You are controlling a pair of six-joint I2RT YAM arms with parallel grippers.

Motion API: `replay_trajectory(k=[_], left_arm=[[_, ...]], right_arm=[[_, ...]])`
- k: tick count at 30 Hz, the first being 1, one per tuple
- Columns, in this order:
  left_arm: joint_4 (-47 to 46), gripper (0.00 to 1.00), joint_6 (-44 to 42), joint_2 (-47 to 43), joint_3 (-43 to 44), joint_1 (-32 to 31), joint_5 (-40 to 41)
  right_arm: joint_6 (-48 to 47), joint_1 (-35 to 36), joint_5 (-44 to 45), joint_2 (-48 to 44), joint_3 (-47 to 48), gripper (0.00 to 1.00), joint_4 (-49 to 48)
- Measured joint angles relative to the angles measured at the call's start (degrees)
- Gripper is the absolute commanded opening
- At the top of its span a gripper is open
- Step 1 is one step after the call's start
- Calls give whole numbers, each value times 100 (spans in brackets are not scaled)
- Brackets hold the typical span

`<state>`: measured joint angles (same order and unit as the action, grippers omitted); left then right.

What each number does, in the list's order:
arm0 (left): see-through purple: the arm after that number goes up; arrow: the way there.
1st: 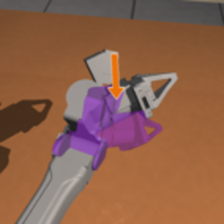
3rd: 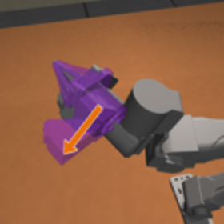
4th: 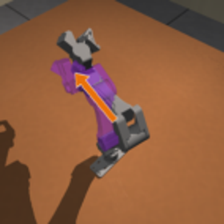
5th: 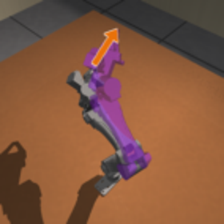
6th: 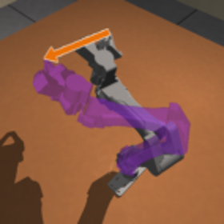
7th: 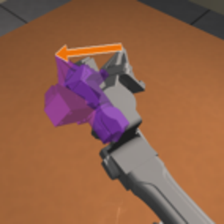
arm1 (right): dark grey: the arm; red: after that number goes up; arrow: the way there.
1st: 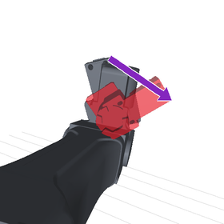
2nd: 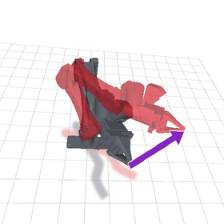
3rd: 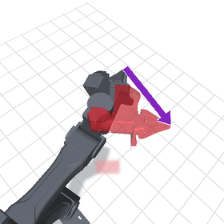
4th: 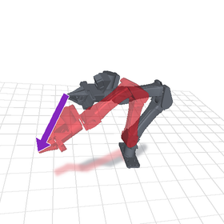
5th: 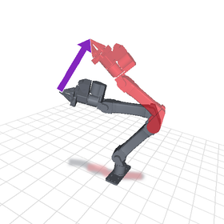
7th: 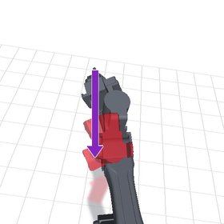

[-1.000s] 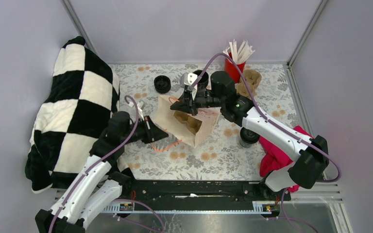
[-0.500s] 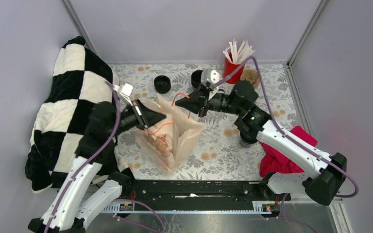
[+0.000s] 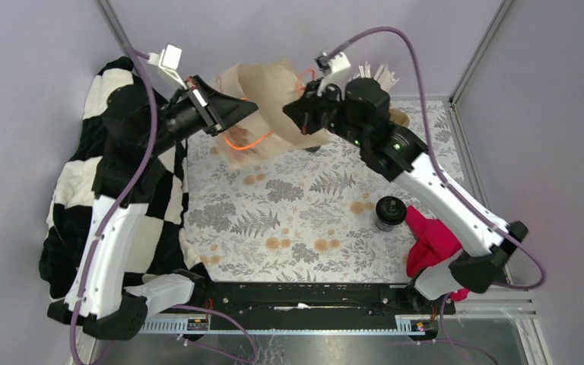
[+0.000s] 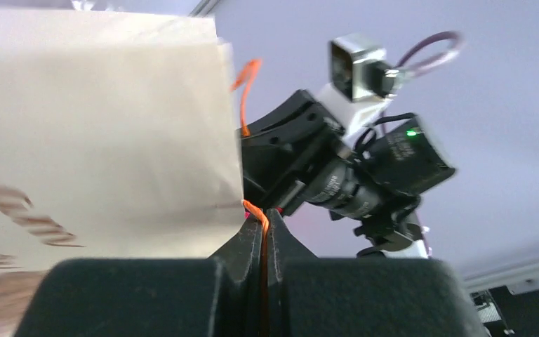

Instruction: Pack the takeout coffee

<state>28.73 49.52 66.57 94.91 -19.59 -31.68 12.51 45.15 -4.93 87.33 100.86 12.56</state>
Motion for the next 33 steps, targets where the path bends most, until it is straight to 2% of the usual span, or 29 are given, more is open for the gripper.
replay_trajectory(k=[2,4,7,9,13,15,18,23,26,29,31,33], left_arm=[[-264,0,162,-197,-116,4,-22],[-452,0,302,-407,-592,24,-46],[-579,0,490,-415,-1700,256,-81],[-323,0,540,-57,-1858,457,-245],[243,0,509,789,-1427,568,-271],[479,0,365,730,-999,544,-243],[262,0,179,269,-774,555,-393],[-7,0,151,-249,-846,592,-846],[96,0,-87,-291,-898,595,-555],[184,0,-293,-422,-1565,717,-348],[560,0,-492,-260,-1991,828,-470],[850,9,-634,101,-2020,874,-614]], right_arm=[[345,-2,350,-387,-393,0,66],[702,-52,570,-706,-909,0,79],[1554,-584,-20,-723,-1838,0,-306],[2015,-1049,-551,-343,-2094,0,-411],[2500,-1410,-1237,549,-2041,0,-245],[2601,-1357,-1515,535,-2002,0,-201],[2616,-1283,-1753,378,-1751,0,-236],[2494,-1257,-1908,24,-1296,0,-131],[2474,-1257,-1998,-234,-1248,0,-278],[2435,-1298,-2015,-463,-1543,0,-544],[2256,-1351,-2020,-258,-1386,0,-208],[2009,-1373,-2006,173,-866,0,341]])
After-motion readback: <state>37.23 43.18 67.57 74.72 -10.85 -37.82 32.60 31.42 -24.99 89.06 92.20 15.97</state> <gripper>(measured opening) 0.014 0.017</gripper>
